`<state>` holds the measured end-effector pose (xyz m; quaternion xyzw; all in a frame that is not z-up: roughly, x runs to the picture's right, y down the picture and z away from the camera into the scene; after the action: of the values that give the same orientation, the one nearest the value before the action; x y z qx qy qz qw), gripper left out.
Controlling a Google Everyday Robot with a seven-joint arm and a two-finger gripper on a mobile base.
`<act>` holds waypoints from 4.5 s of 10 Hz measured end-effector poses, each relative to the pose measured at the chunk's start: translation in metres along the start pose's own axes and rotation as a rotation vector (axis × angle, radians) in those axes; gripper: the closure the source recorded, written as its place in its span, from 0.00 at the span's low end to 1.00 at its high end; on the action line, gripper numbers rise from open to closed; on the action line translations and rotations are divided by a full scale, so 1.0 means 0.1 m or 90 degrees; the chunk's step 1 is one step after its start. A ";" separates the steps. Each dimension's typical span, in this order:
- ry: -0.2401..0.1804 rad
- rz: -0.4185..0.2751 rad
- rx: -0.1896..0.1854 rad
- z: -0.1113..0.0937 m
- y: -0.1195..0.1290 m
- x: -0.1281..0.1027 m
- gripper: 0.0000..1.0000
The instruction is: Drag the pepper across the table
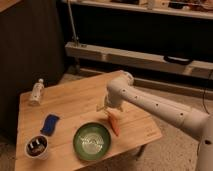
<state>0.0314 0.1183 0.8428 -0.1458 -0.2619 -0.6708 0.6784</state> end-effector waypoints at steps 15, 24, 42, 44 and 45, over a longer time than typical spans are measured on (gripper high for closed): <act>-0.068 -0.019 -0.031 0.39 0.25 -0.37 0.43; -0.051 -0.016 -0.033 0.32 0.14 -0.30 0.70; -0.036 -0.092 -0.005 0.37 -0.88 0.30 0.70; -0.036 -0.108 0.002 0.39 -1.05 0.35 0.70; -0.036 -0.112 0.003 0.40 -1.08 0.36 0.70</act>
<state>-0.0834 0.1042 0.8790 -0.1397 -0.2946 -0.7225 0.6097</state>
